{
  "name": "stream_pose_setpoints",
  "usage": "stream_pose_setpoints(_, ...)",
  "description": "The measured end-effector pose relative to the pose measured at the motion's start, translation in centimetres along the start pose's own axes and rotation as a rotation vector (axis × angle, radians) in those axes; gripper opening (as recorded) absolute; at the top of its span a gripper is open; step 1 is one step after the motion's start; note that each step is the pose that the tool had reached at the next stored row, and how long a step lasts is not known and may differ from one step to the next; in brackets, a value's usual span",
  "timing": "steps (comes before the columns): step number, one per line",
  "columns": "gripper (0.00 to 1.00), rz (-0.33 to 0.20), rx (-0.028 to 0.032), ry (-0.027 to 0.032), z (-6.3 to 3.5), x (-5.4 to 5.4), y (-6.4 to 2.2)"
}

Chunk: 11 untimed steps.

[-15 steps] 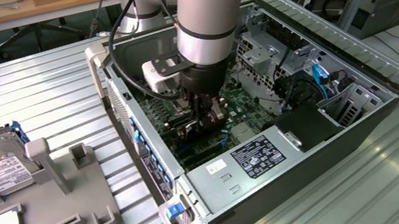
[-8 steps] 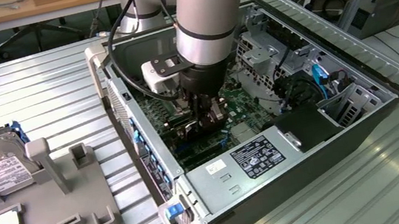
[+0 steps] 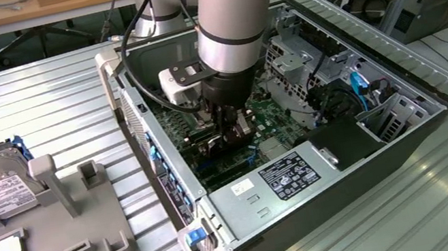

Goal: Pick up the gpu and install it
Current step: 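Insert the gpu into the slot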

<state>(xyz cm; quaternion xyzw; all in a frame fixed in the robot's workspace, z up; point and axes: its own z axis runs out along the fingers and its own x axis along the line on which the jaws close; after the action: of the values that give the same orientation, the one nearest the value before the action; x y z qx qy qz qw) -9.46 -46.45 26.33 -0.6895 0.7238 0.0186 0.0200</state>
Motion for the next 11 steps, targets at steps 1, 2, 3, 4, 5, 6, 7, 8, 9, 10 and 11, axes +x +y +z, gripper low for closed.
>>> stream_pose_setpoints(1,0.27,0.0,0.0002,0.0004,0.0,0.0,0.0)
stream_pose_setpoints(2,0.27,-0.001,0.0002,0.0005,0.01,0.0,0.0)
stream_pose_setpoints(3,0.27,-0.001,0.0002,0.0007,0.01,0.0,0.0)
stream_pose_setpoints(4,0.27,-0.001,0.0003,0.0008,0.01,0.0,0.0)
stream_pose_setpoints(5,0.27,-0.001,0.0002,0.001,0.01,0.0,0.0)
stream_pose_setpoints(6,0.27,-0.001,0.0002,0.0011,0.01,0.0,0.0)
stream_pose_setpoints(7,0.27,-0.002,0.0002,0.0012,0.01,0.0,0.0)
stream_pose_setpoints(8,0.27,-0.003,0.0002,0.0013,0.01,0.0,0.0)
stream_pose_setpoints(9,0.27,-0.003,0.0001,0.0014,0.01,0.0,0.0)
stream_pose_setpoints(10,0.27,-0.004,0.0001,0.0015,0.01,0.0,0.0)
stream_pose_setpoints(11,0.27,-0.004,0.0001,0.0017,0.02,0.0,0.0)
